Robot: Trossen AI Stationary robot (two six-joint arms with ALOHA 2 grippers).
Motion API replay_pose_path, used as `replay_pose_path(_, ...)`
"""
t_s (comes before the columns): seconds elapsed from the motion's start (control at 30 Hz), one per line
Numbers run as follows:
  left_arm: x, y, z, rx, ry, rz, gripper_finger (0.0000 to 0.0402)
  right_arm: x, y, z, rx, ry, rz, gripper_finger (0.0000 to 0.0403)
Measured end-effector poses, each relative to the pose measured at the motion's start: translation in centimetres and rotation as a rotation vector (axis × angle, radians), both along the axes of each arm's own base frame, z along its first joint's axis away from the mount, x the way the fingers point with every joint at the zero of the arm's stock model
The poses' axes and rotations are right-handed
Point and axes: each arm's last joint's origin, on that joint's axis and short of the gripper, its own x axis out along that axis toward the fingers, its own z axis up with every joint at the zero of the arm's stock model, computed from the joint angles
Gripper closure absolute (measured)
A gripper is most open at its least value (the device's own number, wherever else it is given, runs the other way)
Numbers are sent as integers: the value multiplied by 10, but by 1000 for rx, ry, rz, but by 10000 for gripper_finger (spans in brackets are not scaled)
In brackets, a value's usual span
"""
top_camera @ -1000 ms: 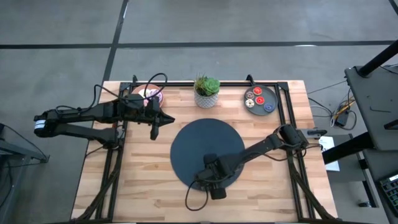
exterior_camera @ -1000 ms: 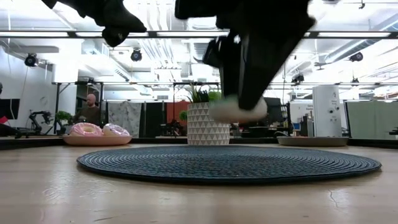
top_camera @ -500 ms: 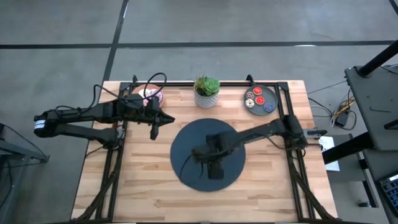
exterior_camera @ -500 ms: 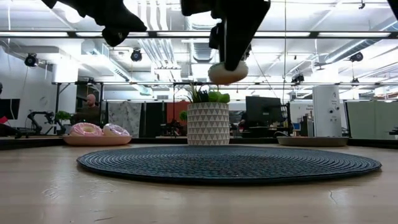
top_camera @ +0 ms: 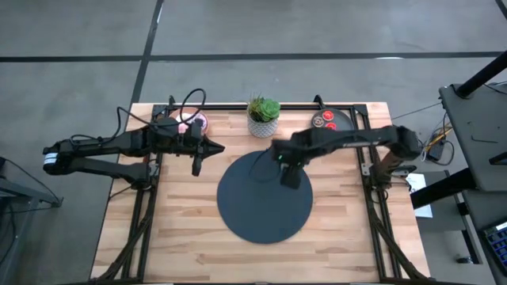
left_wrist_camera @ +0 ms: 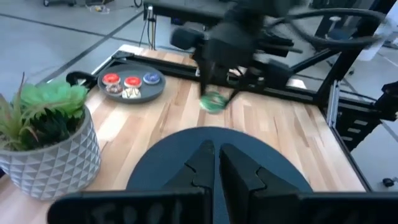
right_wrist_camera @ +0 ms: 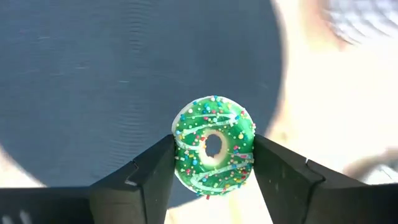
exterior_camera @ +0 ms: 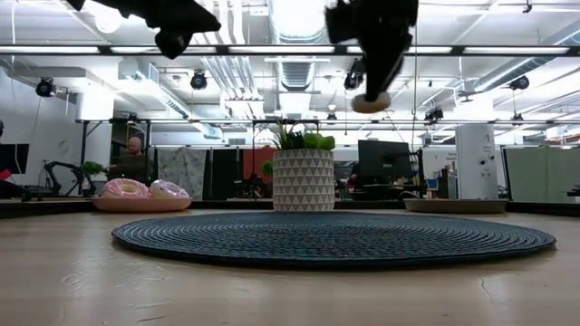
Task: Pick & Place donuts
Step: Put the small green donut on the gray plate
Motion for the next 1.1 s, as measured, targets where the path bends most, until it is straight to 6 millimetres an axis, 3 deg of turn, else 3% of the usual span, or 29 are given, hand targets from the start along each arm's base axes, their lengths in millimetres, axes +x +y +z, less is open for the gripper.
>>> replay_pose_path(0.3, 0, 0, 1, -2, -9, 2, 401, -51, -57, -7, -21, -30, -231, 207)
replay_pose_path(0.7, 0, 0, 1, -39, -11, 12, 401, -100, -121, -49, -15, 36, -491, 207)
replay_pose_path(0.9, 0, 1, 1, -30, -10, 54, 401, -118, -145, -68, -12, 40, -609, 207)
replay_pose_path(1.1, 0, 3, 1, -19, -9, 109, 401, -134, -157, -81, -2, 66, -682, 207)
